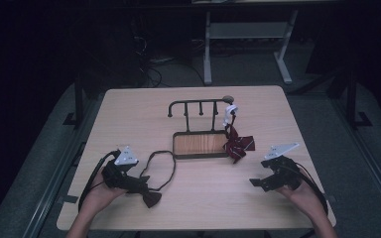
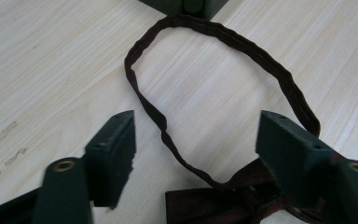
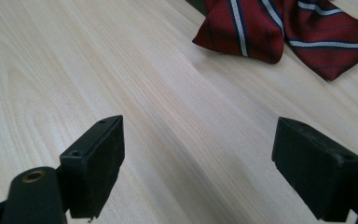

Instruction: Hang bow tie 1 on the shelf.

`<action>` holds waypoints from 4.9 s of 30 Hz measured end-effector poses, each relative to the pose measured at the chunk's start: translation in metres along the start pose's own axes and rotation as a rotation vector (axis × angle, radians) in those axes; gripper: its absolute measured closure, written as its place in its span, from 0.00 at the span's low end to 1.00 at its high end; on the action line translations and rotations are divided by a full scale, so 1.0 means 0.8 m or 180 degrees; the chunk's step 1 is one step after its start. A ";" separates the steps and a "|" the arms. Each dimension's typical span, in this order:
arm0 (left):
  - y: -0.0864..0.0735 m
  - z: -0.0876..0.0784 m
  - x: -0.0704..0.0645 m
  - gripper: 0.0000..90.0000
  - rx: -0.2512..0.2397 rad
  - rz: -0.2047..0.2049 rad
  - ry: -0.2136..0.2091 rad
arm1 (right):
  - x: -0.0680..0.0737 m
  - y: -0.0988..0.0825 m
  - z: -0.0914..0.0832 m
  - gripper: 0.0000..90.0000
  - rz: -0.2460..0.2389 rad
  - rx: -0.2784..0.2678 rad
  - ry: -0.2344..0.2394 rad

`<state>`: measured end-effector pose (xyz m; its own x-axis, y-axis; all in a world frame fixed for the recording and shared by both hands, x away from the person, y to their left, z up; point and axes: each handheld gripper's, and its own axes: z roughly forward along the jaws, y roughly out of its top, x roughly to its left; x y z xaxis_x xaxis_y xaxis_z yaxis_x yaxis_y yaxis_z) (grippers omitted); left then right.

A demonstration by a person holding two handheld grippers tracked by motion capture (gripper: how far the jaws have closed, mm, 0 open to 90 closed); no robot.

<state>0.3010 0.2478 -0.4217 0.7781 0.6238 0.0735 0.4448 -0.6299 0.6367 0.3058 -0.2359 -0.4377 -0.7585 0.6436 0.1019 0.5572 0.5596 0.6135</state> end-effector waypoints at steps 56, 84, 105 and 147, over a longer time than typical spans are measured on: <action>0.072 0.075 0.055 0.49 0.0648 -0.0049 -0.0078 | 0.001 -0.001 -0.007 0.26 -0.0045 0.0020 -0.0102; 0.077 0.096 0.068 0.94 0.0930 -0.0078 -0.0130 | 0.004 -0.001 -0.008 0.33 -0.0203 -0.0005 -0.0076; 0.079 0.073 0.061 1.00 0.0907 0.0028 -0.0239 | 0.004 -0.002 -0.007 0.31 -0.0221 -0.0049 -0.0060; 0.096 0.010 0.046 1.00 0.0834 0.0306 -0.0574 | 0.005 -0.001 -0.008 0.30 -0.0186 -0.0091 -0.0006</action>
<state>0.3671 0.2185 -0.3763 0.8776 0.4786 -0.0284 0.4464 -0.7941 0.4126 0.3004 -0.2374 -0.4331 -0.7889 0.6111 0.0639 0.5020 0.5812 0.6405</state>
